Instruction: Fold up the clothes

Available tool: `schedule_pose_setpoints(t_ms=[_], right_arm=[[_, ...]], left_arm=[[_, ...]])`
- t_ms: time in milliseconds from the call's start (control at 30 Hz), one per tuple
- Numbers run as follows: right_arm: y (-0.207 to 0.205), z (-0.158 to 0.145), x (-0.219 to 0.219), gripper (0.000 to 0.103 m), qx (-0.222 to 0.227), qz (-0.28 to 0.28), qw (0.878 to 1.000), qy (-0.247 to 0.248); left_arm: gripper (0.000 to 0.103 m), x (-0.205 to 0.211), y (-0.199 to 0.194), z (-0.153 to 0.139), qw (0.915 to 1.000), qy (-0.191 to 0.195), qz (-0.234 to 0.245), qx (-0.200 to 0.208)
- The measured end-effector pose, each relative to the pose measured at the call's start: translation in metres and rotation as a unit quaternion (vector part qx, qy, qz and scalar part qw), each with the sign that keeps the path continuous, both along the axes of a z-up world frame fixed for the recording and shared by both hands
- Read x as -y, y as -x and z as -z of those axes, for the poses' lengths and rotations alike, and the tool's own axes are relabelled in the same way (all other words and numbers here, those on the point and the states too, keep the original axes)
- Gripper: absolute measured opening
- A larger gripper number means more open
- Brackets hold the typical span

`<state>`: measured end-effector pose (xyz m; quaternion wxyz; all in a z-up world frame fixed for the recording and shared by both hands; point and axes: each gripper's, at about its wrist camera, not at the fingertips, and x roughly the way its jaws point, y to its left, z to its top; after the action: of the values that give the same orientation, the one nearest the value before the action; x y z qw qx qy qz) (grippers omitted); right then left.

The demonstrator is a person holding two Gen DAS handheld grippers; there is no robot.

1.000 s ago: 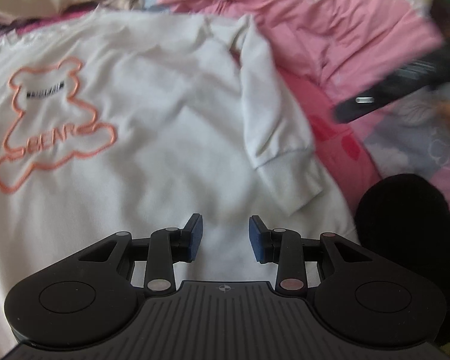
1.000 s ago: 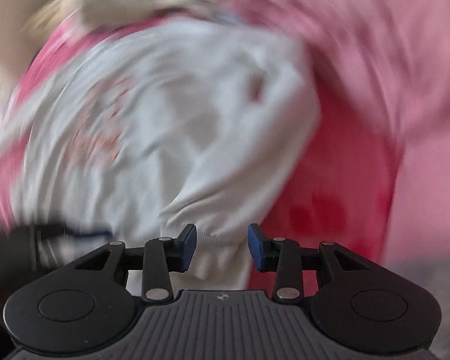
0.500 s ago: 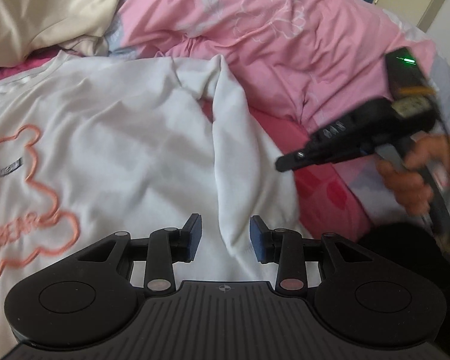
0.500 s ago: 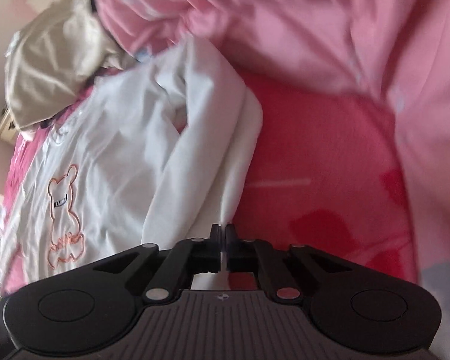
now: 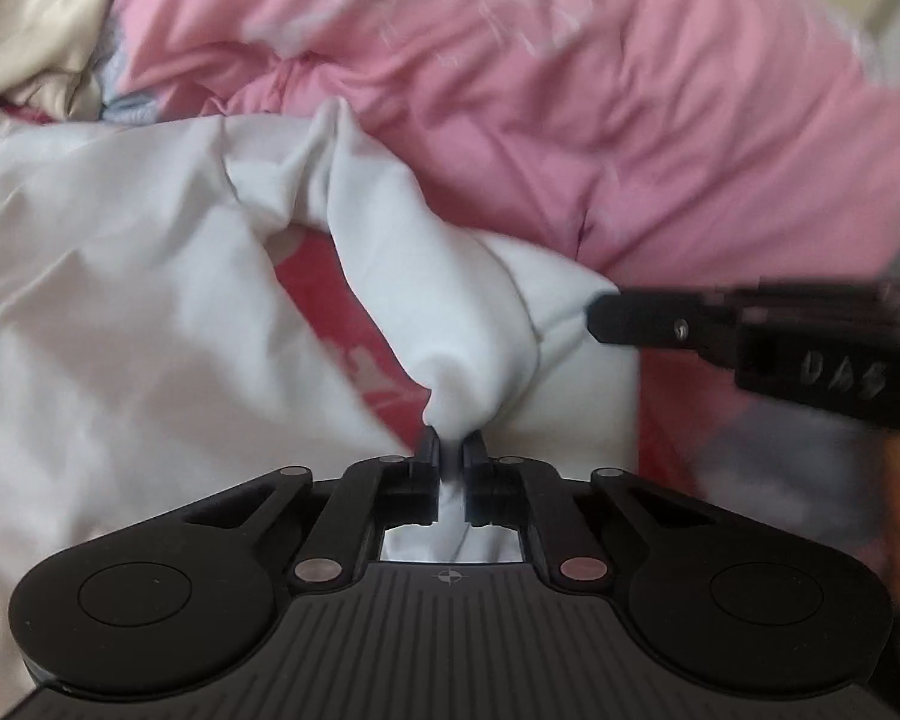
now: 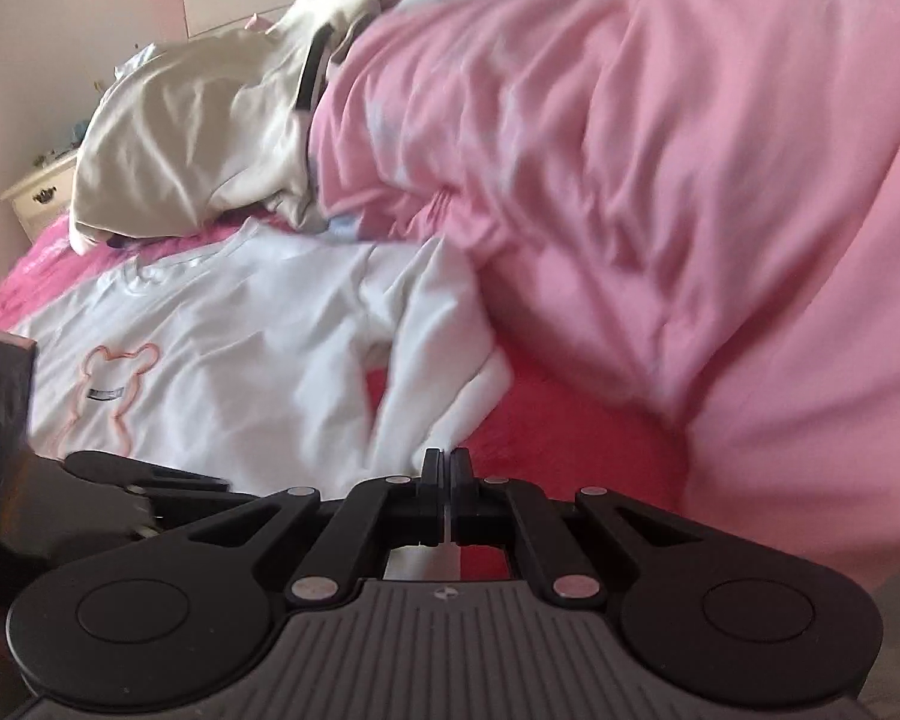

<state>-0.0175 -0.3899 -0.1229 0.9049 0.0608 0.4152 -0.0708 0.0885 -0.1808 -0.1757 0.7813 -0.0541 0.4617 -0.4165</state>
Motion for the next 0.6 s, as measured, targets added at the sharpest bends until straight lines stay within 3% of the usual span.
schedule_pose_setpoints(t_ms=[67,133,200,333,433,600], right_arm=[[-0.002,0.007,0.01,0.002,-0.016,0.009,1.0,0.013],[-0.007,0.019,0.023,0.002,-0.041,0.021,0.999,0.019],[-0.011,0.03,0.031,0.003,-0.062,0.028,0.997,0.04],[-0.008,0.02,0.035,0.009,-0.031,0.042,0.996,0.069],[-0.013,0.003,0.028,0.036,0.016,0.015,0.999,0.046],[-0.077,0.007,0.011,0.051,0.027,-0.023,0.999,-0.011]], left_arm=[[0.001,-0.021,-0.001,-0.005,0.9969,0.068,-0.023,-0.033],[0.0,-0.039,0.002,-0.004,0.9876,0.134,-0.04,-0.071],[0.0,-0.05,0.007,0.002,0.9803,0.163,-0.048,-0.101],[0.0,-0.054,0.018,0.02,0.9818,0.141,-0.052,-0.116],[0.0,-0.049,0.025,0.028,0.9848,0.122,-0.043,-0.116],[0.0,-0.04,0.031,0.029,0.9863,0.122,-0.034,-0.106]])
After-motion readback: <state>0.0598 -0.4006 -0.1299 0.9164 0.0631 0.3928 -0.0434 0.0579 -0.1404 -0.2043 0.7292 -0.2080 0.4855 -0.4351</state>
